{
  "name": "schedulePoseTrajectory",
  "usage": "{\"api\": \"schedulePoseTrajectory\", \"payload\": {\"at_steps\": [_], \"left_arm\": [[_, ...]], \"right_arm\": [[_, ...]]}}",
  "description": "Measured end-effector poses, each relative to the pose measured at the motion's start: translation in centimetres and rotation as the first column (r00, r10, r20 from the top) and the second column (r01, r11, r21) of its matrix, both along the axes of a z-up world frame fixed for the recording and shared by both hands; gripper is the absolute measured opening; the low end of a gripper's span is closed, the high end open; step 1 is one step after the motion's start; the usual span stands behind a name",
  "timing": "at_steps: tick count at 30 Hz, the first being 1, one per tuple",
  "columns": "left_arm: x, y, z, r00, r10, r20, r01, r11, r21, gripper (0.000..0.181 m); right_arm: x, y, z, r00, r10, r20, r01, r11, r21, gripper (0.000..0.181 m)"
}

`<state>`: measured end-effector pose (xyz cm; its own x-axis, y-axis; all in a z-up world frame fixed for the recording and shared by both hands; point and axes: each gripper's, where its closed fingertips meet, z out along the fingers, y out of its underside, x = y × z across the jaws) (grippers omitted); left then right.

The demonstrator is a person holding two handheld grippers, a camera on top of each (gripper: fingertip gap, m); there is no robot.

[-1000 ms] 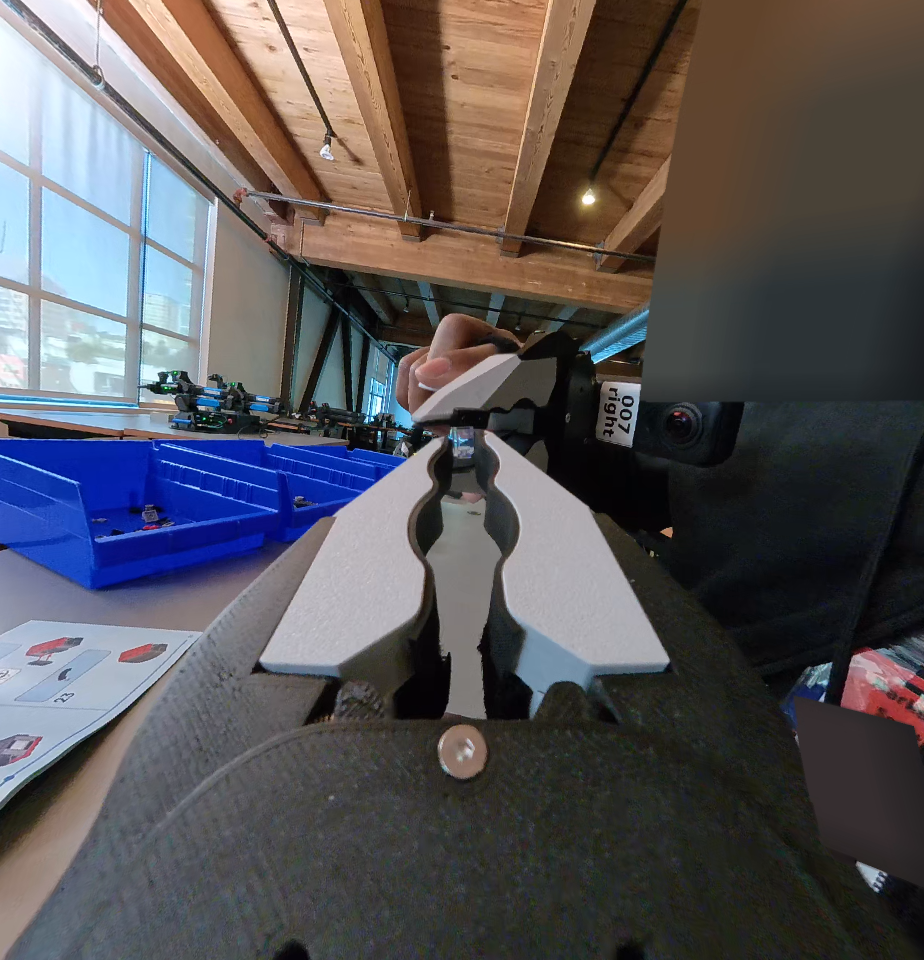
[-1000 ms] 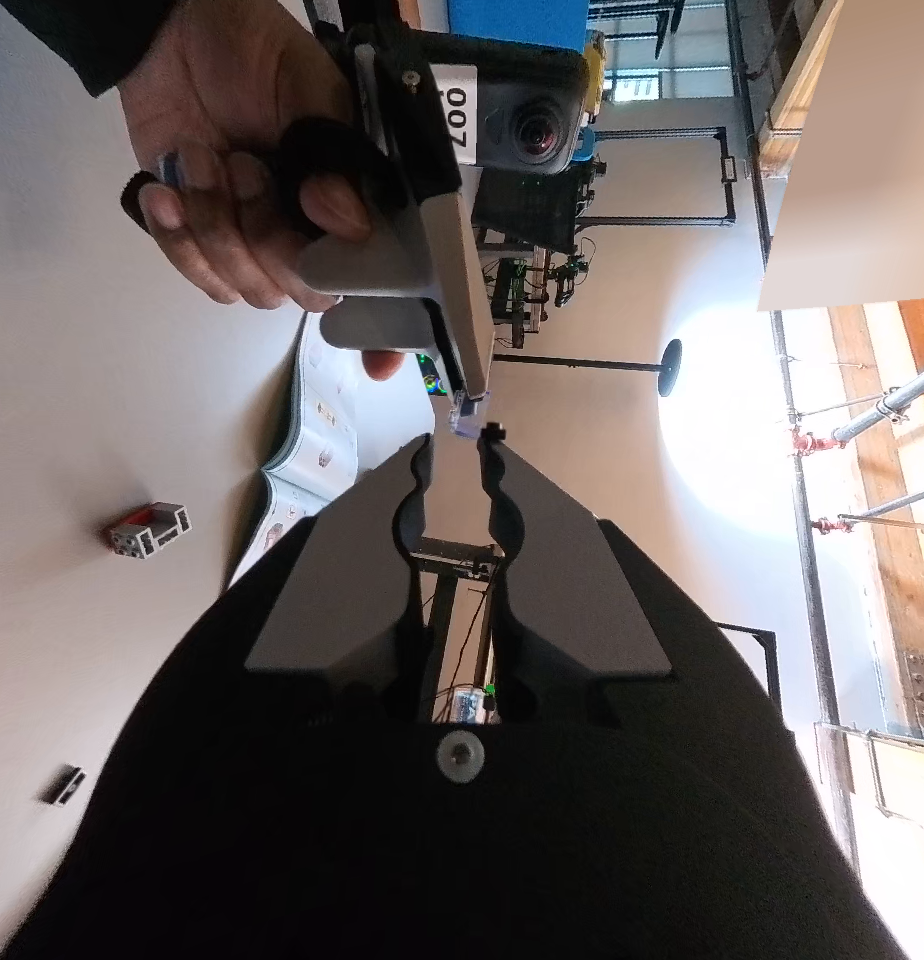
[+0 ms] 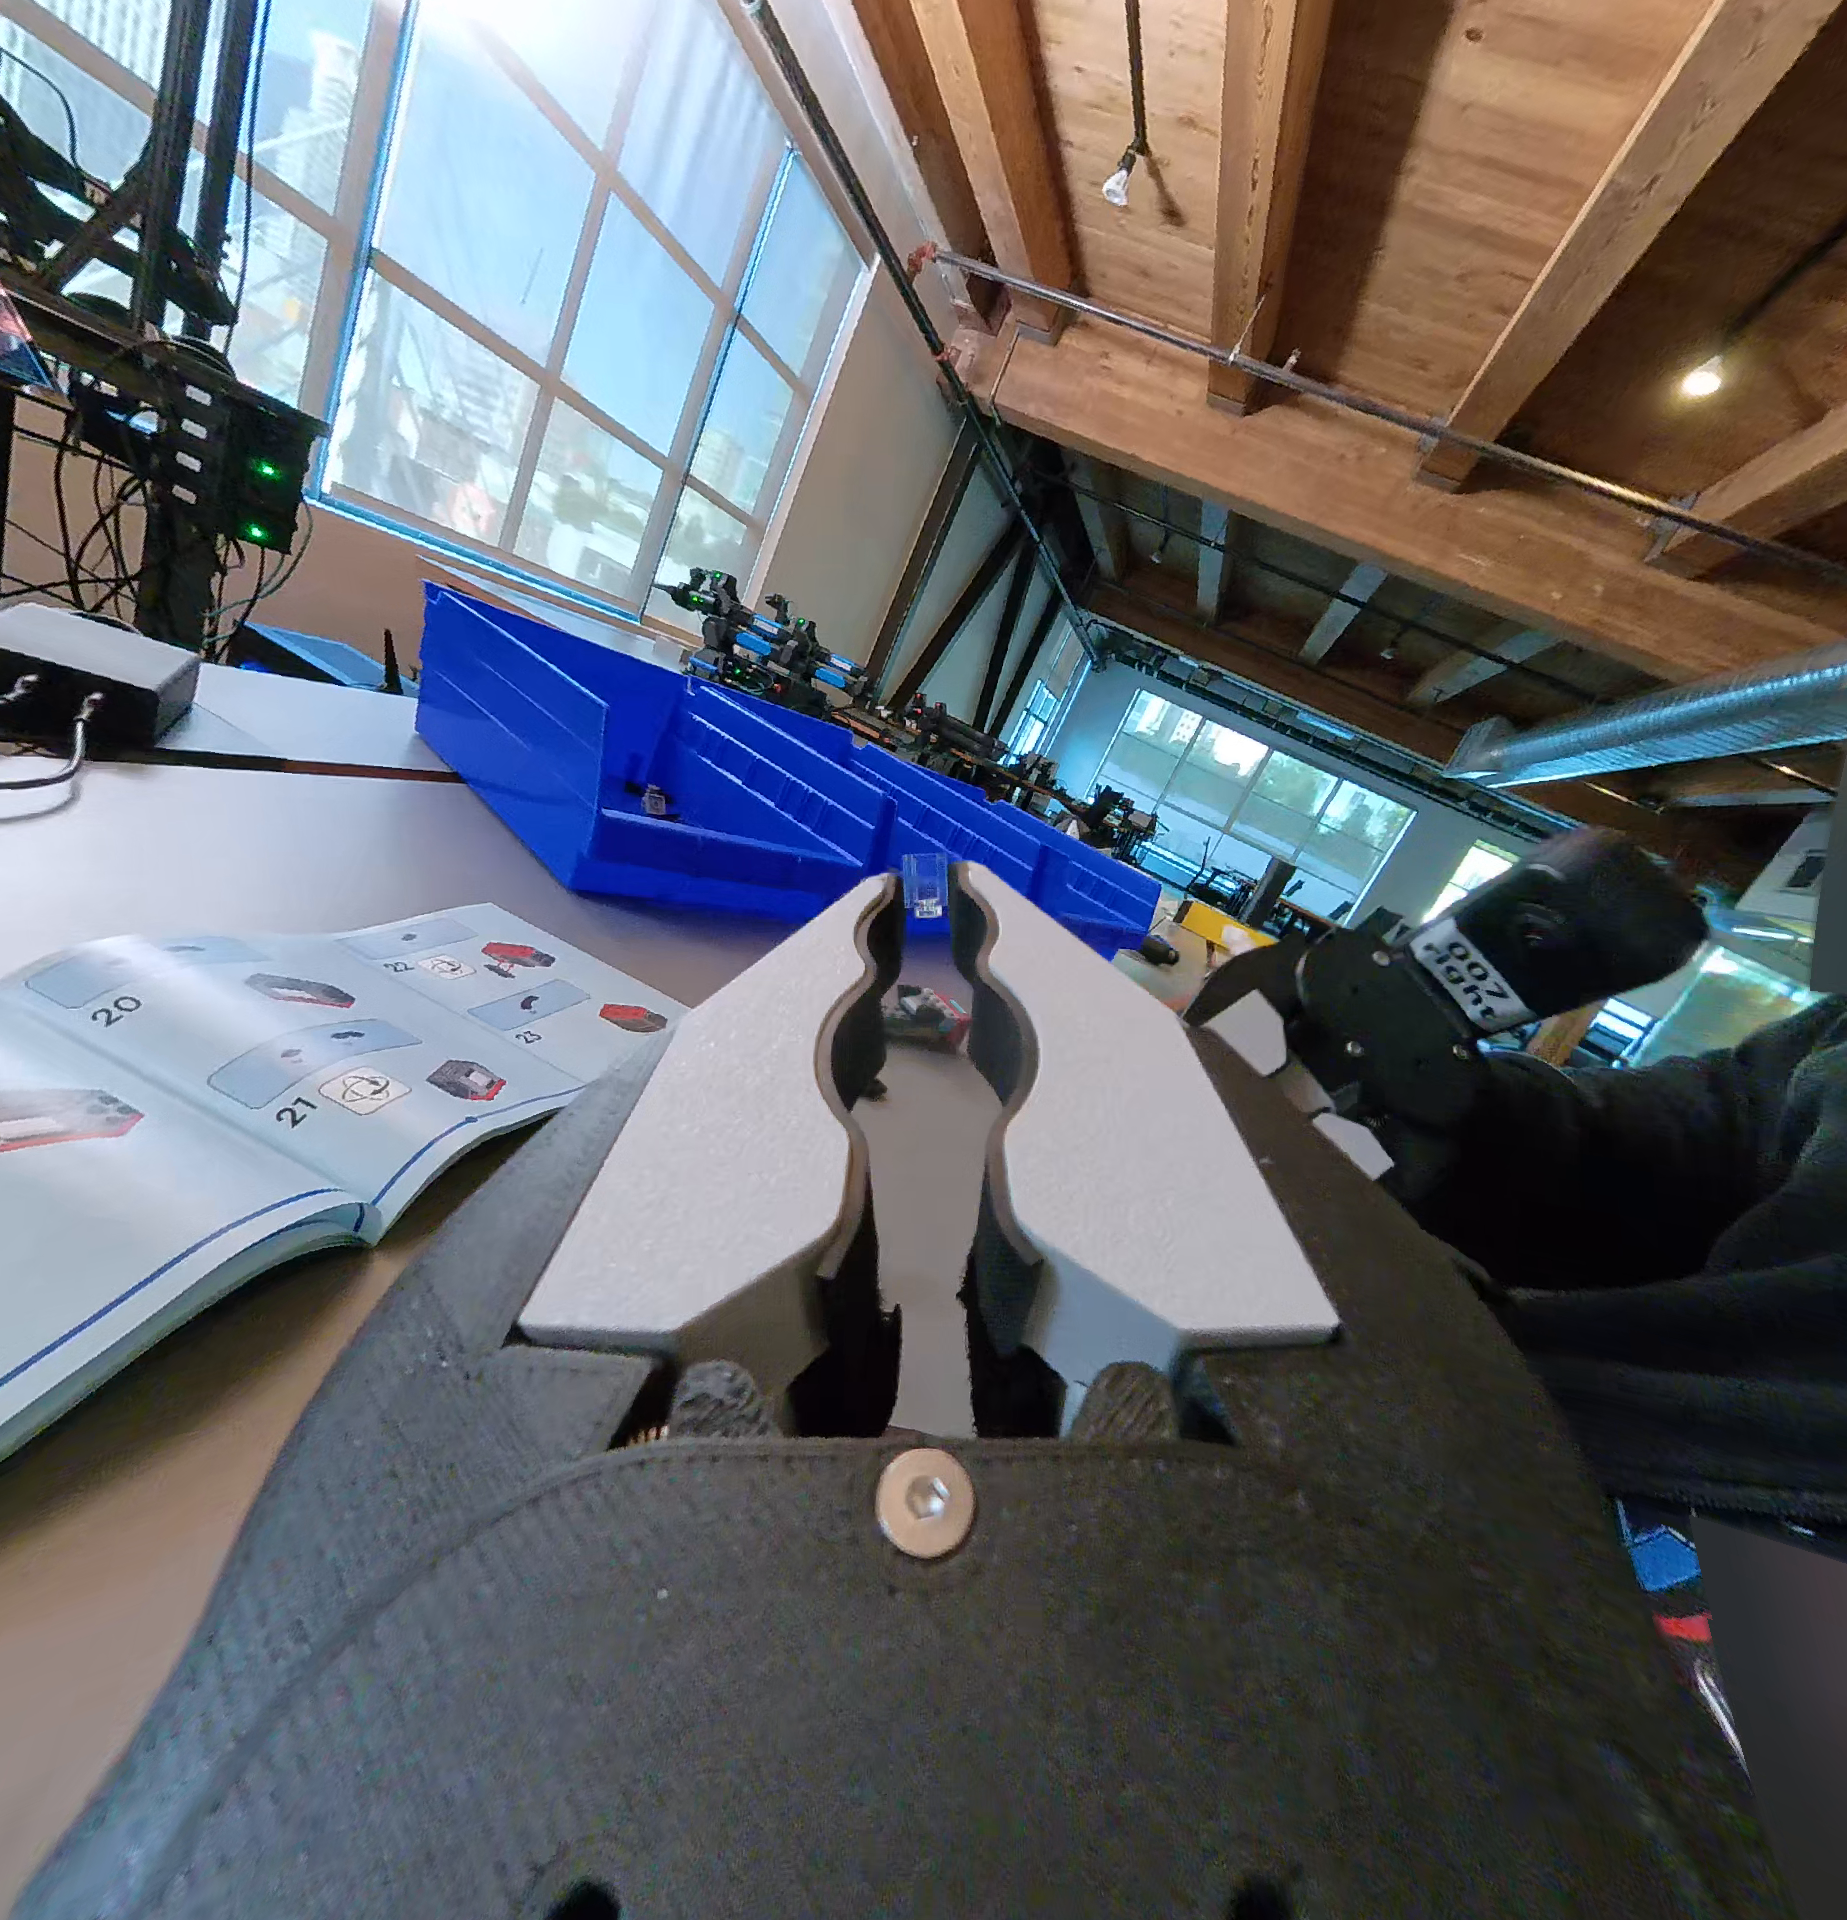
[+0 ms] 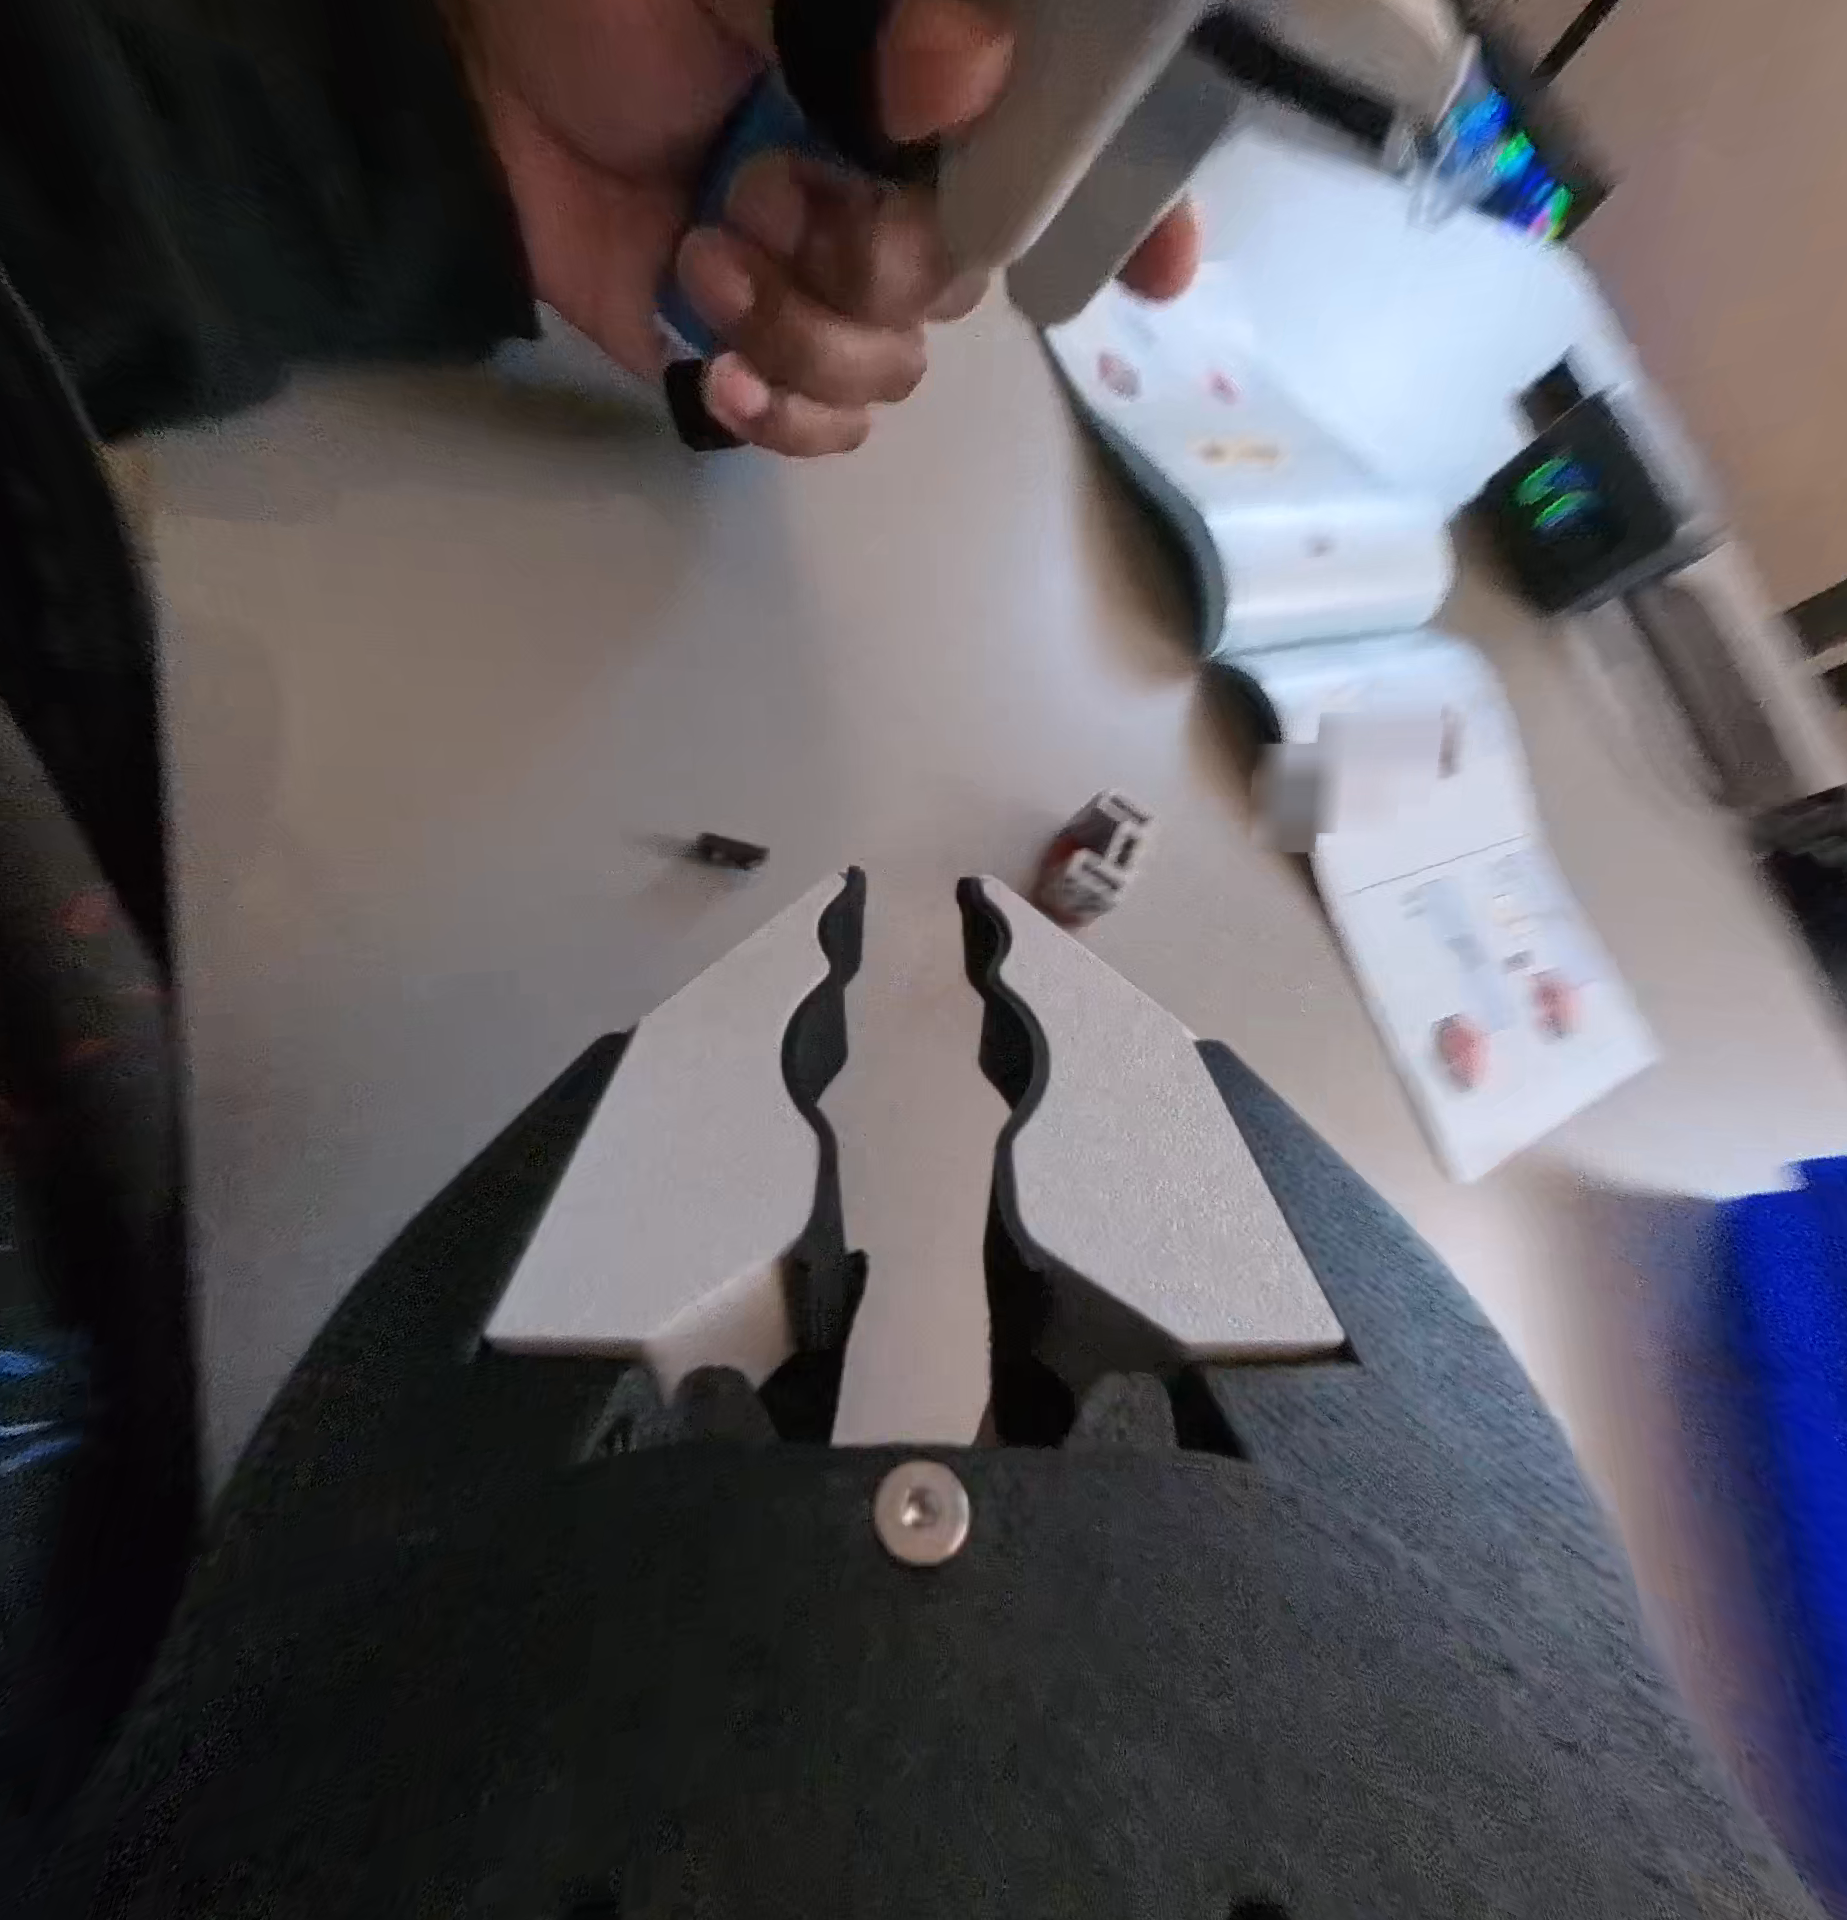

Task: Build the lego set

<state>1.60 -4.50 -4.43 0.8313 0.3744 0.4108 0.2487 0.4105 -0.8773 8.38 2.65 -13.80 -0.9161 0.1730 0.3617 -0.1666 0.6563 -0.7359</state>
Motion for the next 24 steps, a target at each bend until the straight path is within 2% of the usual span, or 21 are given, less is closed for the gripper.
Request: {"api": "schedulePoseTrajectory", "payload": {"at_steps": [2,7,12,21,24], "left_arm": [[0.1,0.0,0.1,1.000,-0.003,0.000,0.003,1.000,-0.001,0.008],[0.8,0.2,0.4,1.000,-0.026,-0.007,0.026,1.000,0.001,0.008],[1.2,0.3,0.7,0.999,-0.032,-0.019,0.032,1.000,0.001,0.008],[1.7,0.2,1.2,0.999,-0.036,-0.035,0.036,0.999,0.002,0.008],[2.0,0.2,1.4,0.998,-0.046,-0.043,0.047,0.999,0.006,0.008]], "right_arm": [[1.0,0.0,-1.2,0.995,-0.007,0.097,0.007,1.000,0.003,0.020],[2.2,-0.6,-3.5,0.982,-0.024,0.189,0.010,0.997,0.077,0.025],[2.2,-1.3,-4.5,0.985,-0.057,0.165,0.035,0.990,0.137,0.026],[0.9,-2.2,-4.3,0.993,-0.096,0.070,0.085,0.986,0.142,0.026],[1.2,-2.2,-4.3,0.991,-0.076,0.108,0.060,0.988,0.143,0.027]]}}
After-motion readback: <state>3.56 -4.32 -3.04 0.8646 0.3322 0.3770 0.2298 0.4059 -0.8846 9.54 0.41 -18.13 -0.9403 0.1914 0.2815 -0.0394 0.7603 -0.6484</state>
